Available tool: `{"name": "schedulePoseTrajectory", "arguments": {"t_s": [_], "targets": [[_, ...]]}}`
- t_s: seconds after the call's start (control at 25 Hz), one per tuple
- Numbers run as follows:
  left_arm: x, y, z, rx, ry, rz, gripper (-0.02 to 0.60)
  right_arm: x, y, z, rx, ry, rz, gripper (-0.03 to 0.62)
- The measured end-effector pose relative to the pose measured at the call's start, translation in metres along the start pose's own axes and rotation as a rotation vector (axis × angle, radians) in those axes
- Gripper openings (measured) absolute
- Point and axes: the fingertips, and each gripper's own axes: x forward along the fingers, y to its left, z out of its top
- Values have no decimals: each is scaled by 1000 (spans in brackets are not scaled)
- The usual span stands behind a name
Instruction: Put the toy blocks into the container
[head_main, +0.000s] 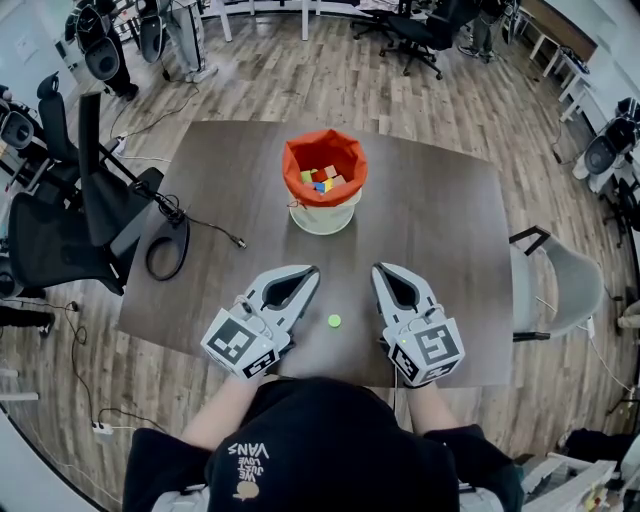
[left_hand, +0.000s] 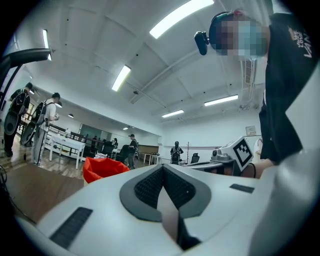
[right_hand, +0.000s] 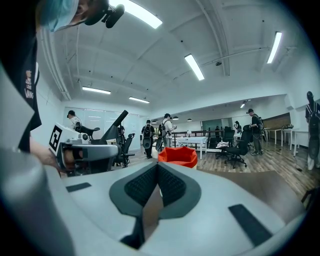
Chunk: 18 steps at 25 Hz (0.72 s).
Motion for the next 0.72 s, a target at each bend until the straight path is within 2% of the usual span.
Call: {"name": "schedulePoseTrajectory", "arguments": {"t_s": [0.52, 0.72], "targets": [[-8, 0, -2, -2, 4, -2, 11, -4, 15, -15, -15, 20, 2, 18], [-10, -3, -2, -3, 4, -8, 11, 0, 29, -45, -39, 83, 35, 18]]}}
